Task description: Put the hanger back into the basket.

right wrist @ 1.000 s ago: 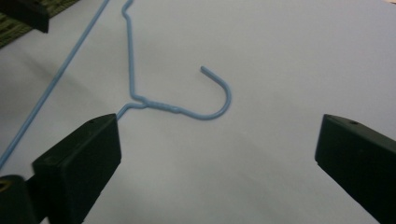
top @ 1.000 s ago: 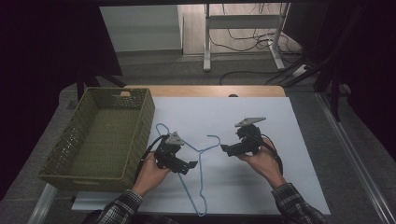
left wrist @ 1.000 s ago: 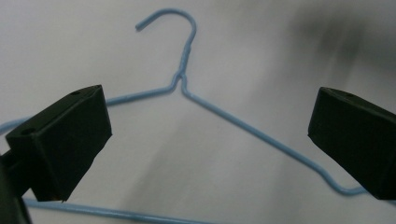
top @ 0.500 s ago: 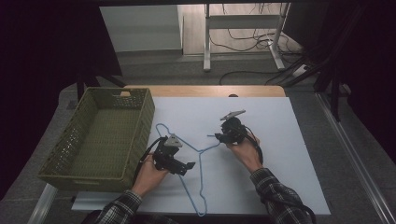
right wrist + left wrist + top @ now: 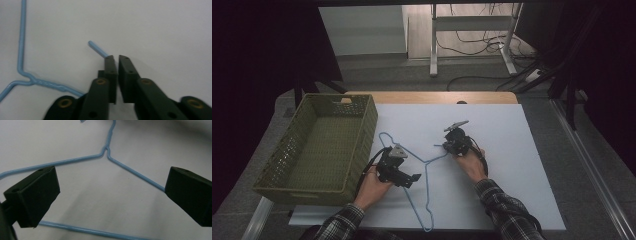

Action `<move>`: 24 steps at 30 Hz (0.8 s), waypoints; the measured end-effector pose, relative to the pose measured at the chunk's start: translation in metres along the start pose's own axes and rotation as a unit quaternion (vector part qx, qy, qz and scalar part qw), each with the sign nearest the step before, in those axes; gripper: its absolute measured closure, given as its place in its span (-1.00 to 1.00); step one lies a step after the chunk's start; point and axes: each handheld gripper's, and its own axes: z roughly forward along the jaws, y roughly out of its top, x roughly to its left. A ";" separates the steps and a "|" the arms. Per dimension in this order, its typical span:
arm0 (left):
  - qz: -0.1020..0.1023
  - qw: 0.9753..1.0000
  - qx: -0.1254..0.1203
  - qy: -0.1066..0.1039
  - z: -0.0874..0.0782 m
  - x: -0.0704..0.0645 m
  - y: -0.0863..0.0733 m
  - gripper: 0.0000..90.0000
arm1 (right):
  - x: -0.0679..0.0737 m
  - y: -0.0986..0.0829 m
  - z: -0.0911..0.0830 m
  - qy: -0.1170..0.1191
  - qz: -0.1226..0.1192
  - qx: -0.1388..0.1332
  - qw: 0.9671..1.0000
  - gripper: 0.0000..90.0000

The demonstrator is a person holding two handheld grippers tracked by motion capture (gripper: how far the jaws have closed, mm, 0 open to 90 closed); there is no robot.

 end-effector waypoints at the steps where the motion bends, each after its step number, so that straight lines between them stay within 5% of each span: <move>1: -0.006 1.000 -0.002 -0.004 0.000 0.001 0.001 -1.00 | 0.003 0.001 0.000 -0.010 -0.011 0.002 1.000 0.92; 4: -0.017 1.000 -0.001 -0.009 0.000 0.002 0.002 -0.99 | 0.005 0.002 -0.002 -0.015 -0.020 -0.002 1.000 0.92; 7: -0.022 0.999 -0.004 -0.037 0.000 0.004 0.010 -0.97 | 0.006 0.007 -0.014 -0.015 -0.019 -0.019 1.000 0.92; 11: -0.004 1.000 0.009 -0.022 0.006 0.005 0.025 -0.87 | 0.008 0.010 -0.022 -0.012 -0.019 -0.028 0.999 0.92; 14: 0.008 1.000 0.017 -0.023 0.010 0.007 0.033 -0.71 | 0.009 0.010 -0.024 -0.011 -0.018 -0.029 0.999 0.92; 16: 0.016 0.999 0.024 -0.023 0.016 0.009 0.040 -0.36 | 0.009 0.011 -0.026 -0.009 -0.018 -0.031 0.999 0.92; 24: 0.031 0.997 0.054 -0.041 0.050 0.017 0.059 0.16 | 0.010 0.013 -0.032 -0.004 -0.013 -0.033 0.999 0.92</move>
